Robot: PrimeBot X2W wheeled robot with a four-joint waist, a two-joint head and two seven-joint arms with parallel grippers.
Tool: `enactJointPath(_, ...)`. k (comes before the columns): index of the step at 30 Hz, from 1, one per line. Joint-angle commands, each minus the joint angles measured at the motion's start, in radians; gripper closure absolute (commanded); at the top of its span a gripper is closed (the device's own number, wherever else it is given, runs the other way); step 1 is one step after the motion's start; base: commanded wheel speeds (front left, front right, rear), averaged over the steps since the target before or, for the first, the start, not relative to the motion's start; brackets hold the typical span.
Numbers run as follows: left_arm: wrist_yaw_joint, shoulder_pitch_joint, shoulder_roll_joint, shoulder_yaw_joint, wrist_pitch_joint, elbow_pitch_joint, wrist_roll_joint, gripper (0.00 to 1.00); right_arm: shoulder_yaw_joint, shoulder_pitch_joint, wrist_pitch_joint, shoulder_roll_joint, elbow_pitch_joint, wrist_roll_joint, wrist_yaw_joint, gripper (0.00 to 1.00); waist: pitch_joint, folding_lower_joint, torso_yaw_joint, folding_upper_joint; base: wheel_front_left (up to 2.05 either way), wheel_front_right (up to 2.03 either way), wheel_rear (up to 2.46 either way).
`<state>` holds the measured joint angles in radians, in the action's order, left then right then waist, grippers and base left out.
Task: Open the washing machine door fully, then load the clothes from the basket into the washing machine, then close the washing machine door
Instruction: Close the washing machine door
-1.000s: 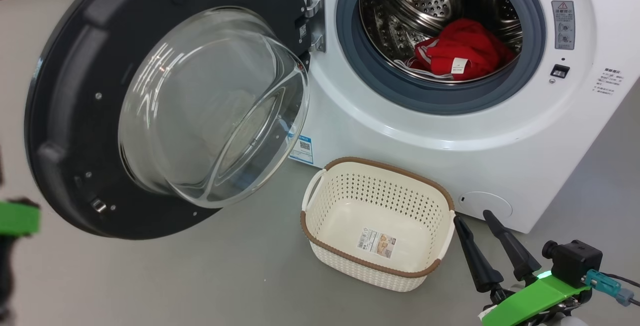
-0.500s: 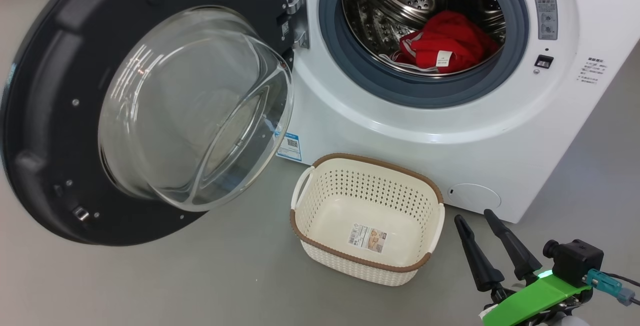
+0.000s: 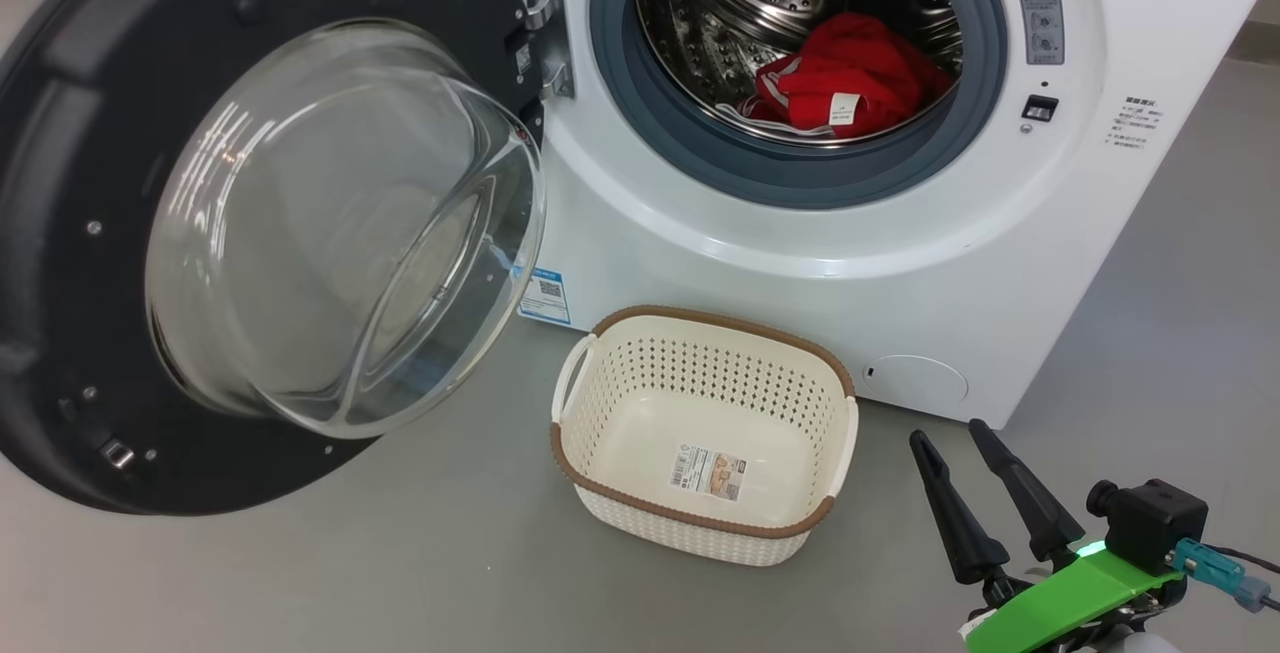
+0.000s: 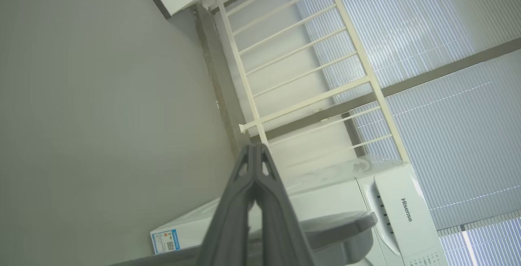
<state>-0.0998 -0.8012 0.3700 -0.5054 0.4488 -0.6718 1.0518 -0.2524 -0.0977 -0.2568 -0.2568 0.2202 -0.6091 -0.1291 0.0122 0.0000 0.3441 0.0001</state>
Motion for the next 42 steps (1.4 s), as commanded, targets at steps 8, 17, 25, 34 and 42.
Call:
enactJointPath(8,-0.018,-0.058,0.089,-0.010,0.031,-0.087,0.008,1.00,-0.025,-0.033,-0.005,-0.012,-0.021,-0.004,-0.002,0.00,0.013,0.0000,-0.028,-0.0001,0.00,0.00,0.00)
enactJointPath(17,0.013,-0.052,0.109,0.023,0.066,-0.156,-0.007,1.00,-0.021,-0.037,-0.005,-0.015,-0.021,-0.005,-0.002,0.00,0.024,0.0000,-0.046,-0.0001,0.00,0.00,0.00)
enactJointPath(25,0.037,-0.047,0.103,0.053,0.129,-0.173,-0.003,1.00,-0.018,-0.036,-0.005,-0.014,-0.020,-0.003,-0.002,0.00,0.021,0.0000,-0.044,-0.0001,0.00,0.00,0.00)
enactJointPath(34,0.060,-0.024,0.096,0.092,0.247,-0.146,0.009,1.00,-0.017,-0.028,-0.005,-0.008,-0.018,-0.003,-0.002,0.00,0.009,0.0000,-0.039,-0.0001,0.00,0.00,0.00)
enactJointPath(42,0.068,0.017,0.074,0.120,0.386,-0.077,0.041,1.00,-0.019,-0.020,-0.005,-0.003,-0.011,-0.006,-0.002,0.00,-0.010,0.0000,-0.037,-0.0001,0.00,0.00,0.00)
